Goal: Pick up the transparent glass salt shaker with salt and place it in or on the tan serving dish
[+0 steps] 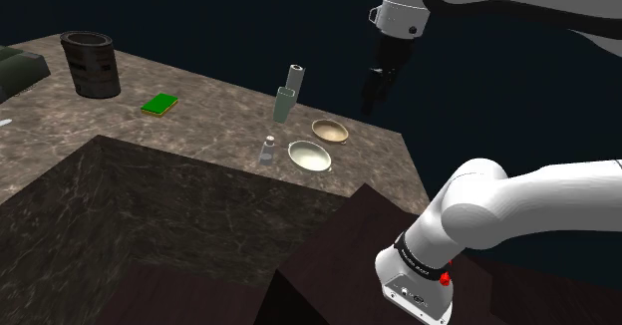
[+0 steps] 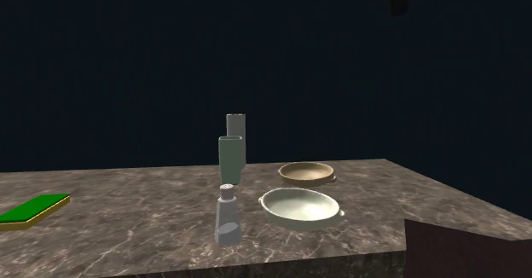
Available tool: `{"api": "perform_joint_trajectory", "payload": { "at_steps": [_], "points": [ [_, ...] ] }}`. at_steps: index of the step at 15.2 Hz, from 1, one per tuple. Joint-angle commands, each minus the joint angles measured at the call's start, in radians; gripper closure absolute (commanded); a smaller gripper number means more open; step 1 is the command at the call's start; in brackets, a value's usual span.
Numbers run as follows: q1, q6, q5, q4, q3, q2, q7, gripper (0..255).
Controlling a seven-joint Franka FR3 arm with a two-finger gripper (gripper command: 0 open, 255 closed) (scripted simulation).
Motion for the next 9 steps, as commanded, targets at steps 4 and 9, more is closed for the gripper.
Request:
{"api": "perform_joint_trajectory", "payload": {
  "at_steps": [4, 9],
  "points": [
    [0.000, 0.138, -0.003, -0.069, -0.014, 0.035, -0.014, 0],
    [-0.001, 0.376, -0.007, -0.152, -0.036, 0.133, -0.038, 0]
  ]
}}
